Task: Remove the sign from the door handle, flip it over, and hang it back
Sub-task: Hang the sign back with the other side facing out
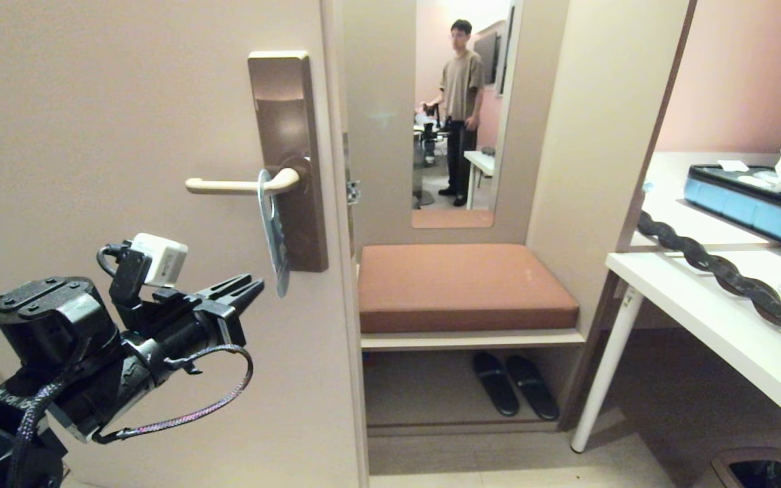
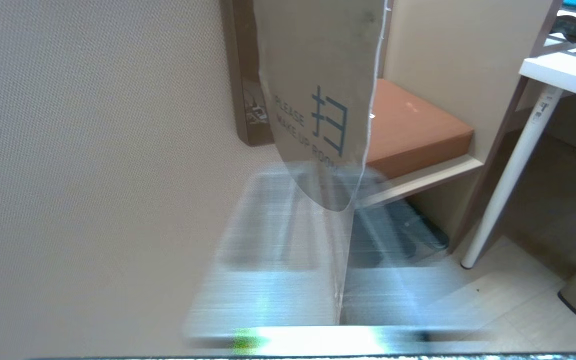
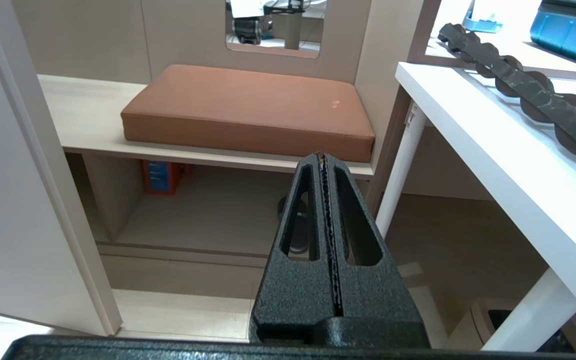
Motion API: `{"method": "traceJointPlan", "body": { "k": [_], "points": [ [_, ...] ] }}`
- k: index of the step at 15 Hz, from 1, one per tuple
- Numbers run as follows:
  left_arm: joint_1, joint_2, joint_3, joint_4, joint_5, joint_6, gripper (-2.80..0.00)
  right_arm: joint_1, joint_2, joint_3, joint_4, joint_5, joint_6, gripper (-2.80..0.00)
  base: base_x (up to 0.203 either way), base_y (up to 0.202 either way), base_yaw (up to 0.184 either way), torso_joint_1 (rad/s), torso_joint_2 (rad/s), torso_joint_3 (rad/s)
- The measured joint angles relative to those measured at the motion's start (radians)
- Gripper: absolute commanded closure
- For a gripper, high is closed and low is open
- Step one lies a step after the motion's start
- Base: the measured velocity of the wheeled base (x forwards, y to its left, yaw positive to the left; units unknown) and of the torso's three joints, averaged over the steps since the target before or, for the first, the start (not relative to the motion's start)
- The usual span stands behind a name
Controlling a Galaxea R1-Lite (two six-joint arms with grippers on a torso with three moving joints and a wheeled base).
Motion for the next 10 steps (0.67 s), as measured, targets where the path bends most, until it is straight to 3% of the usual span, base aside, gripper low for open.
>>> {"method": "traceJointPlan", "body": {
  "k": [6,10],
  "points": [
    [0.011,0.008,-0.016,0.0,0.0,0.0,0.0,0.0,0.0,0.0,0.0,0.0,0.0,0.0,0.0,0.0,0.0,0.0,0.0,0.0],
    [0.013,0.042,-0.092,0.001,0.0,0.0,0.0,0.0,0.0,0.0,0.0,0.0,0.0,0.0,0.0,0.0,0.0,0.0,0.0,0.0]
  ]
}}
